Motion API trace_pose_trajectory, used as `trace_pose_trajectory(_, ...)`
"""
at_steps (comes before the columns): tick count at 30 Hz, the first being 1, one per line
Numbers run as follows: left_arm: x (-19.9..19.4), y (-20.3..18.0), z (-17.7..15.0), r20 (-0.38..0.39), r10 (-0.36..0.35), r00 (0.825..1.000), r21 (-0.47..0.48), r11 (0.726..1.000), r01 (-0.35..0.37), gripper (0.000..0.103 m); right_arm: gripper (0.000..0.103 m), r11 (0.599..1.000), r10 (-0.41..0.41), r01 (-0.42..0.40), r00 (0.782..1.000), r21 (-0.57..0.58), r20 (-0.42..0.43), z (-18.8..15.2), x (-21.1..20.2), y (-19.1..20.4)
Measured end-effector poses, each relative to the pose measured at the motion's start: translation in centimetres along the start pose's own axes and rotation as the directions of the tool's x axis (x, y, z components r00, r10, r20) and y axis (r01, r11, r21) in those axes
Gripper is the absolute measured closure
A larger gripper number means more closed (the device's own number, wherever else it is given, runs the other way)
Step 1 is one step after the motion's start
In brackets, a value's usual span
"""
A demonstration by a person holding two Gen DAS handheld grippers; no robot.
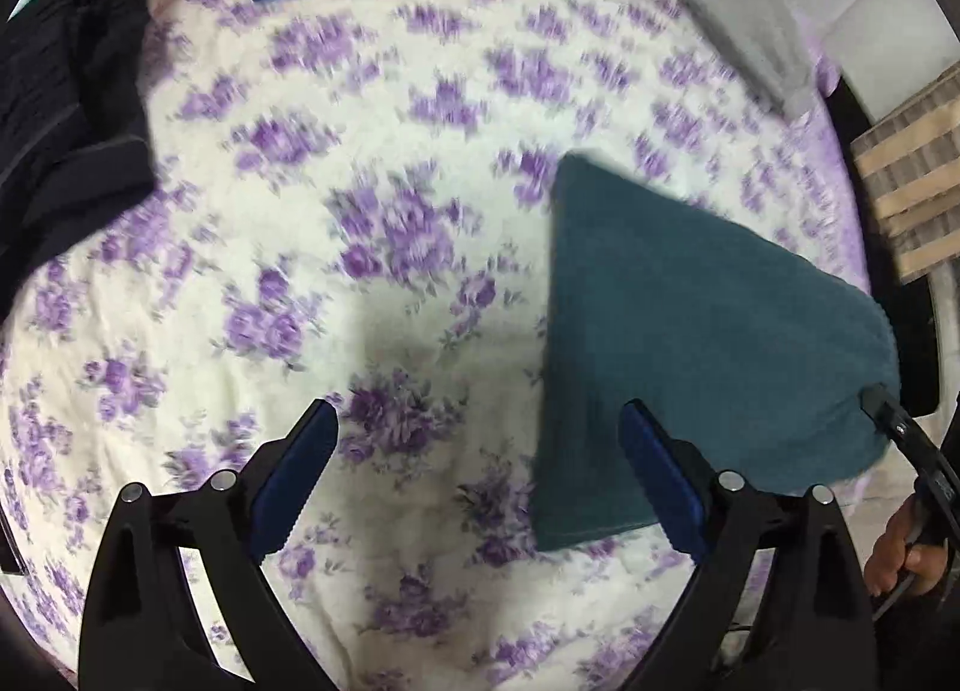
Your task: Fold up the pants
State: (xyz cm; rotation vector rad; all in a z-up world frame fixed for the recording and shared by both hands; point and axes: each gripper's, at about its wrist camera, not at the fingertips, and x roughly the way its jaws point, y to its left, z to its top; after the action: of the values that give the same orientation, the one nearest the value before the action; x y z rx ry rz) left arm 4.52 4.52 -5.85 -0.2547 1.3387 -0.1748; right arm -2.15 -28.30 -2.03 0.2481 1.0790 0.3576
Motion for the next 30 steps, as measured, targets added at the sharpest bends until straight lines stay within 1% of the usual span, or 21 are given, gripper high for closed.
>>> trace_pose_trajectory(1,1.3,-0.4,-0.1,-0.032,0.013,0.999,0.008,1.000,-0.012,0.011,0.090,0.997,-0.072,0.073,0.997,0.018,-0.040,-0.5,1.4,-1.7)
trace_pose_trajectory(2,2.3,-0.7,-0.4,-0.060,0.025,0.998,0.016,1.000,-0.024,0.011,0.090,0.992,-0.111,0.114,0.991,0.044,-0.074,-1.1,2.5,-2.8)
trace_pose_trajectory(3,3.2,-1.3,-0.5,-0.087,0.036,0.996,0.029,0.999,-0.034,0.011,0.086,0.987,-0.126,0.134,0.987,0.083,-0.104,-1.6,3.6,-4.0)
trace_pose_trajectory(4,3.8,-1.8,-0.7,-0.104,0.041,0.994,0.048,0.998,-0.036,0.011,0.081,0.983,-0.100,0.116,0.989,0.144,-0.113,-2.1,4.2,-5.2)
trace_pose_trajectory(5,4.3,-2.3,-0.9,-0.116,0.048,0.992,0.067,0.997,-0.040,0.011,0.077,0.981,-0.086,0.102,0.991,0.166,-0.099,-2.3,3.9,-5.5)
trace_pose_trajectory(6,4.6,-2.7,-0.9,-0.114,0.064,0.991,0.086,0.995,-0.055,0.011,0.060,0.980,-0.077,0.091,0.994,0.178,-0.080,-2.2,3.4,-5.4)
trace_pose_trajectory(7,4.5,-3.0,-0.9,-0.106,0.081,0.991,0.099,0.993,-0.071,0.011,0.048,0.980,-0.089,0.098,0.994,0.172,-0.060,-2.1,2.8,-5.1)
trace_pose_trajectory(9,4.4,-3.6,-0.7,-0.098,0.101,0.990,0.120,0.989,-0.089,0.011,0.048,0.981,-0.130,0.132,0.991,0.143,-0.025,-1.6,1.6,-4.5)
trace_pose_trajectory(11,4.0,-4.0,-0.4,-0.074,0.096,0.993,0.126,0.988,-0.087,0.011,0.048,0.980,-0.132,0.128,0.991,0.151,0.015,-0.9,0.5,-4.4)
trace_pose_trajectory(12,3.8,-4.4,-0.3,-0.056,0.100,0.993,0.134,0.987,-0.091,0.011,0.048,0.978,-0.145,0.138,0.989,0.155,0.034,-0.6,0.3,-4.3)
trace_pose_trajectory(14,4.2,-4.9,0.0,-0.052,0.124,0.991,0.155,0.981,-0.115,0.011,0.048,0.974,-0.186,0.179,0.982,0.141,0.042,0.1,1.1,-4.3)
trace_pose_trajectory(16,5.3,-5.7,0.2,-0.059,0.168,0.984,0.191,0.969,-0.154,0.010,0.055,0.960,-0.255,0.250,0.967,0.129,0.025,0.5,2.6,-4.7)
trace_pose_trajectory(17,5.8,-5.8,0.3,-0.054,0.189,0.981,0.206,0.963,-0.174,0.009,0.055,0.946,-0.301,0.298,0.954,0.126,0.008,0.7,3.4,-4.9)
trace_pose_trajectory(18,6.4,-5.8,0.4,-0.057,0.206,0.977,0.215,0.958,-0.189,0.008,0.055,0.934,-0.335,0.333,0.942,0.129,-0.006,0.7,4.1,-5.3)
trace_pose_trajectory(19,6.7,-5.5,0.5,-0.070,0.209,0.975,0.201,0.961,-0.191,0.006,0.049,0.925,-0.356,0.356,0.934,0.135,-0.026,0.8,5.1,-5.7)
trace_pose_trajectory(21,6.5,-5.3,0.8,-0.099,0.193,0.976,0.155,0.972,-0.176,0.007,0.047,0.913,-0.382,0.382,0.924,0.143,-0.028,0.9,5.3,-5.7)
trace_pose_trajectory(23,5.5,-5.3,0.9,-0.102,0.173,0.980,0.159,0.975,-0.156,0.008,0.047,0.925,-0.356,0.353,0.935,0.141,-0.009,1.1,4.3,-5.2)
trace_pose_trajectory(24,4.8,-5.5,1.0,-0.083,0.151,0.985,0.167,0.976,-0.136,0.008,0.046,0.937,-0.321,0.316,0.947,0.149,0.009,1.0,3.4,-5.0)
trace_pose_trajectory(26,3.6,-5.6,1.4,-0.051,0.121,0.991,0.166,0.980,-0.111,0.008,0.045,0.945,-0.296,0.291,0.955,0.149,0.011,0.7,2.4,-4.7)
trace_pose_trajectory(28,3.2,-5.7,1.8,-0.041,0.093,0.995,0.156,0.984,-0.085,0.008,0.044,0.958,-0.239,0.238,0.971,0.161,-0.009,-0.2,1.9,-4.7)
trace_pose_trajectory(30,3.2,-5.6,1.7,-0.049,0.097,0.994,0.155,0.984,-0.088,0.008,0.044,0.965,-0.186,0.193,0.981,0.176,-0.053,-1.2,2.4,-4.7)
